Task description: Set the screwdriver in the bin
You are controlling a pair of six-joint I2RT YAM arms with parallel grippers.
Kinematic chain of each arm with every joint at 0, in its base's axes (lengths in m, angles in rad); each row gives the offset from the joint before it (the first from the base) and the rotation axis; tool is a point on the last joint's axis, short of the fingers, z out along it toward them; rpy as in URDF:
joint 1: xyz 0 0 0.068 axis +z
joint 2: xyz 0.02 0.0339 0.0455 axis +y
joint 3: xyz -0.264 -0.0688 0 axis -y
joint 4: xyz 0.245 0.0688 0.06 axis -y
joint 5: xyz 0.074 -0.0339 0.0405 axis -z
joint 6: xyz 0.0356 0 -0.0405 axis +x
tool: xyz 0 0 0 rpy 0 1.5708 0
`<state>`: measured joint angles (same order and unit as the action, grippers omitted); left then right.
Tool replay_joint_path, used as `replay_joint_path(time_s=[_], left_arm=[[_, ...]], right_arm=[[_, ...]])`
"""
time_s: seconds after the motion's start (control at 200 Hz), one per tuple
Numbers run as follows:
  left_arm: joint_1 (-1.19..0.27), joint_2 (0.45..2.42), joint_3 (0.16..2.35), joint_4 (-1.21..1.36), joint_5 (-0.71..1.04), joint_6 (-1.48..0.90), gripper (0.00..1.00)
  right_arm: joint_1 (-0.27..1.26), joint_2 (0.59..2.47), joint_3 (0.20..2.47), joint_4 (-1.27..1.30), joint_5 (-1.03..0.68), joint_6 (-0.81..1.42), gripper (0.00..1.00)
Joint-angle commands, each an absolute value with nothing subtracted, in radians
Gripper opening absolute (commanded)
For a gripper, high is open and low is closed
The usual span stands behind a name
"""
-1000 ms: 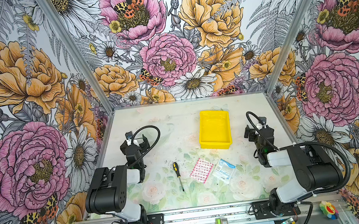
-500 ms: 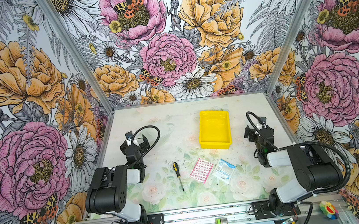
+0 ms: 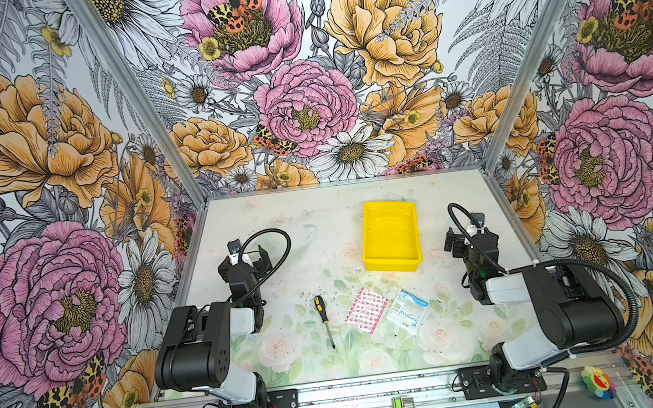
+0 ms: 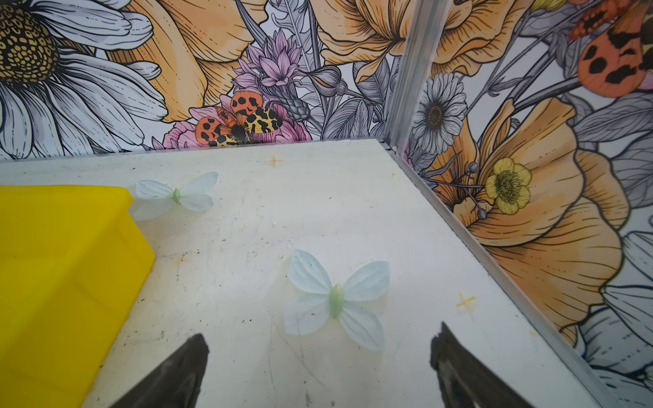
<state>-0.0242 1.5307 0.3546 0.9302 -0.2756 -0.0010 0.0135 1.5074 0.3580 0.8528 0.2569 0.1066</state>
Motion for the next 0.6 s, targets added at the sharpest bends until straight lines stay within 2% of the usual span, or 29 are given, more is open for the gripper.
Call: replay_joint_path(time_s=[0.0,0.105,0.205,0.36,0.485,0.595], left_arm=[[-0.044,1.479,0.368,0.901,-0.327,-0.005,0.99],[-0.055,1.394,0.395,0.764,-0.371,-0.013,0.99],[-0.067,1.309,0.454,0.527,-0.409,-0.044,0.99],[-0.123,1.205,0.506,0.272,-0.432,-0.102,0.99],[-0.18,1.142,0.579,0.037,-0.476,-0.152,0.99],[-0.184,1.129,0.66,-0.16,-0.432,-0.236,0.99]], right_arm=[[0.015,1.432,0.353,0.85,0.262,0.098,0.99],[0.015,1.337,0.354,0.752,0.252,0.106,1.0],[0.015,1.247,0.359,0.649,0.227,0.141,0.99],[0.032,1.124,0.443,0.361,0.179,0.198,1.0],[0.082,1.042,0.514,0.152,0.186,0.23,1.0],[0.144,0.997,0.584,-0.007,0.233,0.272,0.99]])
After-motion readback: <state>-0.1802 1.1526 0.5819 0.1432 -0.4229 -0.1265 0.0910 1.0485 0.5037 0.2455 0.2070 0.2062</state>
